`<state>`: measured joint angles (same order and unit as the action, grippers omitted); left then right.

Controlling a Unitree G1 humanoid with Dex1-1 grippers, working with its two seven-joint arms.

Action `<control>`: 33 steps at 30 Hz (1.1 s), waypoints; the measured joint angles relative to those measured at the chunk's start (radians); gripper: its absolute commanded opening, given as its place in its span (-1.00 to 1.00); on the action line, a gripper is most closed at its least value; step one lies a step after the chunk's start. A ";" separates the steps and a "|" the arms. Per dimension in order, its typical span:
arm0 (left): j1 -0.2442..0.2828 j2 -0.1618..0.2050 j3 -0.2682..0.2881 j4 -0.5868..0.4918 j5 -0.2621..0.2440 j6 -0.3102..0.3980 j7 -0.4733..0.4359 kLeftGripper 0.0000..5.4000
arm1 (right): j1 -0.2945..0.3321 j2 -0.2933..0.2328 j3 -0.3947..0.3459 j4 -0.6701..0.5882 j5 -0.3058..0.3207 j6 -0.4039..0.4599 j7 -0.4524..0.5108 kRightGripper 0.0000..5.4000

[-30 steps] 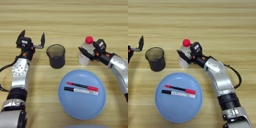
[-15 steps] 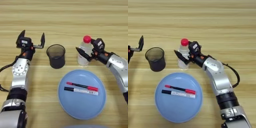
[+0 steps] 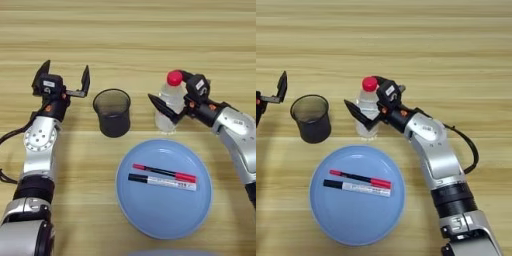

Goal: Move the objects on the table

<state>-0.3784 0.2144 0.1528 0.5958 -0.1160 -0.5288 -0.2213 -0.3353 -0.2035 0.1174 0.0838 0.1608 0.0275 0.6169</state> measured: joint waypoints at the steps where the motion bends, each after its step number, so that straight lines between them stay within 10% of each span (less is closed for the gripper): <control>1: 0.000 0.000 0.000 0.000 0.000 0.000 0.000 1.00 | 0.000 0.002 -0.002 -0.004 0.003 -0.005 0.000 0.99; 33: -0.007 0.000 0.000 0.014 0.000 -0.004 0.000 1.00 | 0.028 -0.020 -0.046 -0.342 0.207 -0.061 0.054 0.99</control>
<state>-0.3855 0.2145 0.1527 0.6098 -0.1158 -0.5326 -0.2217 -0.3072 -0.2238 0.0715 -0.2583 0.3681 -0.0331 0.6708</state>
